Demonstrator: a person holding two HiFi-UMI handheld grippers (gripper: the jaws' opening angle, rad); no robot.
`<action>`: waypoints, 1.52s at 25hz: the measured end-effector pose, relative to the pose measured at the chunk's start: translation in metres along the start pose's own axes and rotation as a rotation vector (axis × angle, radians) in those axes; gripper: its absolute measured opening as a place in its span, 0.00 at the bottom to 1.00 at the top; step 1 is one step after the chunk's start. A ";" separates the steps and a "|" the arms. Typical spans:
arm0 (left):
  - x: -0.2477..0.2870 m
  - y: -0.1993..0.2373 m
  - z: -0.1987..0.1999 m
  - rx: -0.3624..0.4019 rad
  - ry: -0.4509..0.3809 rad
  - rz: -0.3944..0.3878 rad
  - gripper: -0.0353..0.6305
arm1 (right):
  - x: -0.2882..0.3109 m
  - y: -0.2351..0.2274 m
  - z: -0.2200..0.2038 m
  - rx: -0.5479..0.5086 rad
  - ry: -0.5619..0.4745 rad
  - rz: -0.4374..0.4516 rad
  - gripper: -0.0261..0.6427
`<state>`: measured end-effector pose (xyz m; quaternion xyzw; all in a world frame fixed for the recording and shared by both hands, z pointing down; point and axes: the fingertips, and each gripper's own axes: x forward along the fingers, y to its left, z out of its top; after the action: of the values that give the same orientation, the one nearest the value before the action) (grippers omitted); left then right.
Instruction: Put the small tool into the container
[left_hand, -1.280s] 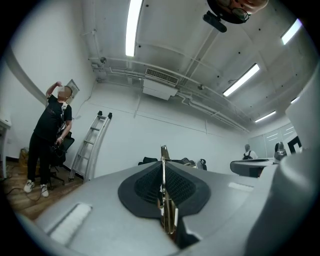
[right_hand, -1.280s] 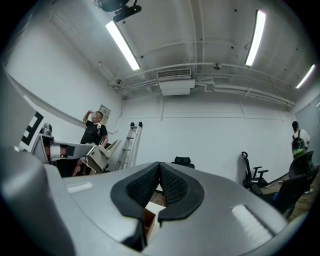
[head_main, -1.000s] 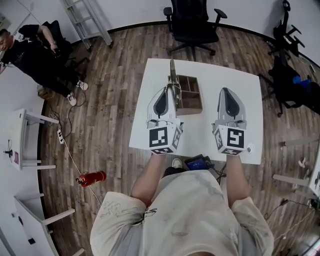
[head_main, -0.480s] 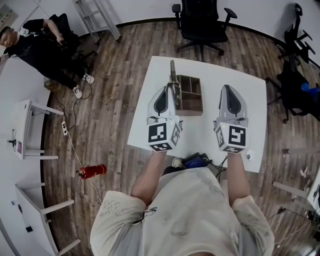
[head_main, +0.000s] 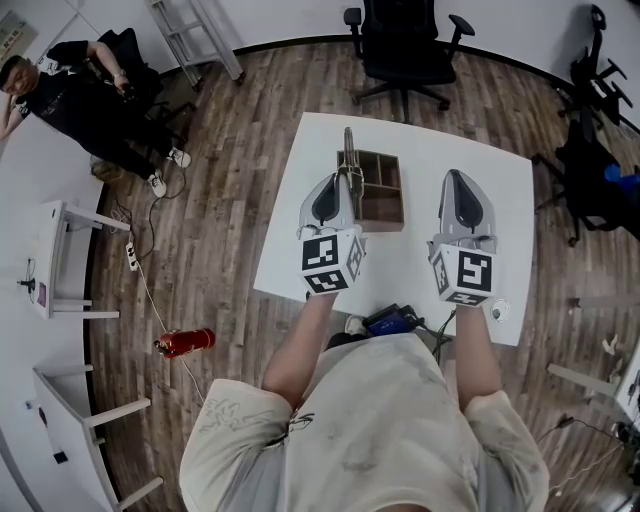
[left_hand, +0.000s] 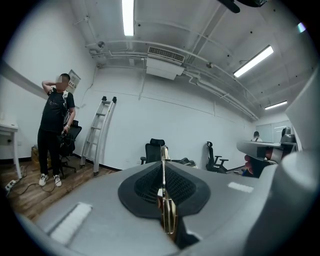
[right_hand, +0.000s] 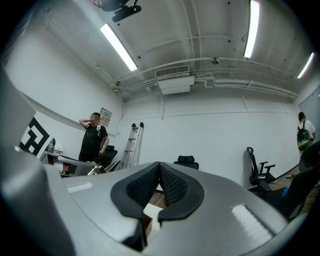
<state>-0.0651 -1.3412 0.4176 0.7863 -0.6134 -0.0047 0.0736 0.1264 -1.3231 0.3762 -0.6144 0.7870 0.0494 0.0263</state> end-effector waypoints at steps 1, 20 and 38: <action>0.002 -0.001 -0.001 0.000 0.007 0.000 0.09 | 0.001 -0.002 0.001 0.000 0.002 -0.003 0.05; 0.032 0.019 -0.055 -0.015 0.195 0.030 0.09 | 0.003 -0.001 -0.007 -0.009 0.017 -0.008 0.05; 0.054 0.045 -0.085 -0.065 0.321 0.058 0.09 | 0.014 0.016 -0.004 -0.016 0.022 -0.010 0.05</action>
<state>-0.0867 -1.3949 0.5117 0.7561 -0.6159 0.1032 0.1960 0.1078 -1.3331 0.3791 -0.6189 0.7838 0.0488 0.0130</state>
